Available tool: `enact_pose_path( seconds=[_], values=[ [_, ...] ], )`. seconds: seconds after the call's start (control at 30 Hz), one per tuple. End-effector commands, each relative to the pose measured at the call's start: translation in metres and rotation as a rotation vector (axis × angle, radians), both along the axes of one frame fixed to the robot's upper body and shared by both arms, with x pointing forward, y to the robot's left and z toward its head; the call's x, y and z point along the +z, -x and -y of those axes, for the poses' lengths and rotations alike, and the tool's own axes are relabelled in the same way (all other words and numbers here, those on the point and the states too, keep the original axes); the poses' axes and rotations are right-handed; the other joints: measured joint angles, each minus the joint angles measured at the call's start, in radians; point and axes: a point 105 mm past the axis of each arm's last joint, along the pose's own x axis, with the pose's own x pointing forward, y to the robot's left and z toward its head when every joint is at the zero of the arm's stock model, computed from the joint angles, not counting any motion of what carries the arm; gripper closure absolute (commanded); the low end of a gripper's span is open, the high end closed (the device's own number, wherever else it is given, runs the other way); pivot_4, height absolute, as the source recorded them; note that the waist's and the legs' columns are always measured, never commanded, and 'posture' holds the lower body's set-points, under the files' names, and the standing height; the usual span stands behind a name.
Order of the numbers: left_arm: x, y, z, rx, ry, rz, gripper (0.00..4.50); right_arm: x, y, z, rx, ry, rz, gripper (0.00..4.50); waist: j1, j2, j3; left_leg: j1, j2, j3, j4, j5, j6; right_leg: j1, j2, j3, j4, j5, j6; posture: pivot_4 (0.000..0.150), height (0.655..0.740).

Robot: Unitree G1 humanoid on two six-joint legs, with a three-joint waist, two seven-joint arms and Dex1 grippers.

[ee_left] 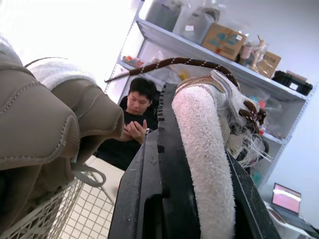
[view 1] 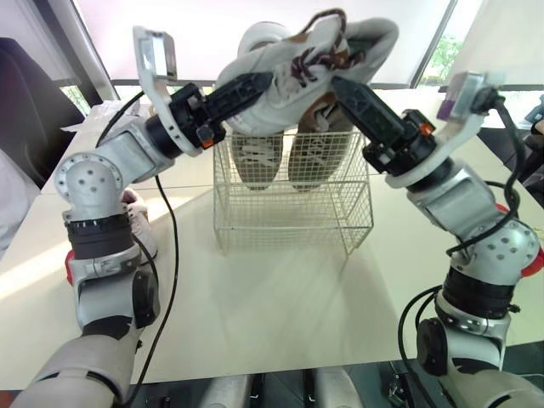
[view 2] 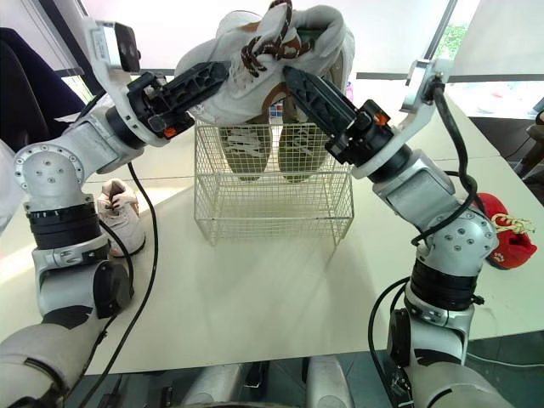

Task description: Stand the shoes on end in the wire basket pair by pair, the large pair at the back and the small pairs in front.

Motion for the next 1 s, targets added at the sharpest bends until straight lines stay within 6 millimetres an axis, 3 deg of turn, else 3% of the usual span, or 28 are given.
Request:
enact_pose_path(
  seconds=[0.03, 0.33, 0.43, 0.57, 0.63, 0.73, 0.87, 1.0],
  values=[
    [0.011, 0.010, 0.001, -0.003, 0.022, 0.058, 4.25, 0.015, 0.008, -0.003, 0.031, -0.040, 0.057, 0.06, -0.001, 0.000, 0.000, 0.000, 0.000, 0.000, 0.000, 0.000, 0.000, 0.000, 0.000, 0.000, 0.000, 0.000, 0.000, 0.150, 0.7400],
    [-0.002, 0.007, 0.008, 0.033, 0.016, 0.044, 4.25, 0.026, 0.006, -0.017, 0.078, -0.072, 0.085, 0.06, -0.007, 0.000, 0.000, 0.000, 0.001, 0.000, 0.000, 0.001, 0.000, -0.001, 0.001, 0.000, 0.001, 0.000, -0.001, 0.150, 0.7400],
    [-0.005, 0.008, 0.011, 0.040, 0.009, 0.045, 4.25, 0.027, 0.006, -0.020, 0.084, -0.075, 0.085, 1.22, -0.007, 0.000, 0.000, 0.000, 0.000, 0.000, 0.000, 0.000, 0.000, -0.001, 0.001, 0.000, 0.001, 0.000, -0.001, 0.150, 0.7400],
    [-0.008, 0.009, 0.012, 0.069, -0.001, 0.055, 4.25, 0.030, 0.008, -0.021, 0.090, -0.065, 0.095, 3.13, -0.006, 0.000, 0.000, 0.000, 0.000, 0.000, 0.000, 0.000, 0.000, -0.001, 0.001, 0.000, 0.001, 0.000, -0.001, 0.150, 0.7400],
    [-0.008, 0.008, 0.012, 0.084, -0.012, 0.056, 4.25, 0.030, 0.008, -0.021, 0.087, -0.053, 0.095, 3.77, -0.006, 0.000, 0.000, 0.000, 0.000, 0.000, 0.000, 0.000, 0.000, -0.001, 0.001, 0.000, 0.001, 0.000, -0.001, 0.150, 0.7400],
    [-0.016, 0.006, 0.013, 0.115, -0.086, 0.057, 4.25, 0.030, 0.007, -0.021, 0.069, -0.005, 0.099, 3.82, -0.006, 0.000, 0.000, 0.000, 0.000, 0.000, 0.000, 0.000, 0.000, -0.001, 0.001, 0.000, 0.001, 0.000, -0.001, 0.150, 0.7400],
    [-0.026, 0.009, 0.011, 0.108, -0.170, 0.057, 2.36, 0.033, 0.005, -0.017, 0.040, 0.087, 0.123, 3.82, -0.007, 0.000, 0.000, 0.000, 0.000, 0.000, -0.001, 0.000, 0.000, -0.001, 0.001, 0.000, 0.001, 0.000, -0.001, 0.150, 0.7400],
    [-0.027, 0.012, -0.007, 0.124, -0.228, 0.081, 0.31, 0.036, 0.003, 0.000, 0.013, 0.306, 0.212, 3.82, -0.007, 0.000, 0.000, 0.000, 0.000, 0.000, -0.001, 0.000, -0.001, -0.001, 0.001, 0.000, 0.000, 0.000, -0.001, 0.150, 0.7400]
  ],
)
